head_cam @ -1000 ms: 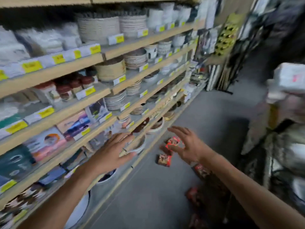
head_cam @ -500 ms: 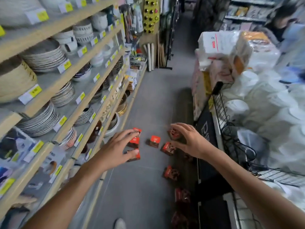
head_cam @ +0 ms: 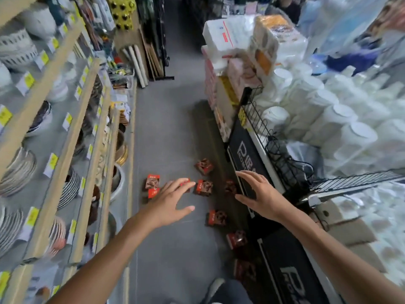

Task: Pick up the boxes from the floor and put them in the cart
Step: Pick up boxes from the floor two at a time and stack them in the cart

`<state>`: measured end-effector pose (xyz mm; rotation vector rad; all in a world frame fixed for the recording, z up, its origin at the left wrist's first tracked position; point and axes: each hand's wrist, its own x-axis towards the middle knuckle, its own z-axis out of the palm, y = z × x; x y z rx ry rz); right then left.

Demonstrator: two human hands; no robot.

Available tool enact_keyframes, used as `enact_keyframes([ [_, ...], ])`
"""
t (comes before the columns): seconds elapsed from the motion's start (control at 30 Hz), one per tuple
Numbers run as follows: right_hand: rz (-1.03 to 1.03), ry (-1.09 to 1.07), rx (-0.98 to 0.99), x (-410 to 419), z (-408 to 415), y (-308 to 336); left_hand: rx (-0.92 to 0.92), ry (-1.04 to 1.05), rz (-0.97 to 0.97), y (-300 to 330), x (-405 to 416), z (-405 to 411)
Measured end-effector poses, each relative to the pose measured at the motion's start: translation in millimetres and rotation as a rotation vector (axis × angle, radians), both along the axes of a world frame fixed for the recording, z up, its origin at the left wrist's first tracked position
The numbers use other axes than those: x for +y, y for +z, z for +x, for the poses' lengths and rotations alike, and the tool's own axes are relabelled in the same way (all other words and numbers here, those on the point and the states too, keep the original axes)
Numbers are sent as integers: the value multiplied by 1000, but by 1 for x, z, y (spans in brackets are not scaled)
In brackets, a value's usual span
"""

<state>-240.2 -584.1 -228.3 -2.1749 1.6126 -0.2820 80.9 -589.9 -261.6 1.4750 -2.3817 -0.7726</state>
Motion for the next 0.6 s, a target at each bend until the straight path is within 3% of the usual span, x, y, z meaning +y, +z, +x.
enact_keyframes([
  [0.27, 78, -213, -52, -7, -59, -45, -69, -224, 24, -30, -74, -70],
  [0.6, 203, -328, -106, -51, -124, -120, -117, -273, 255, -95, -164, -138],
])
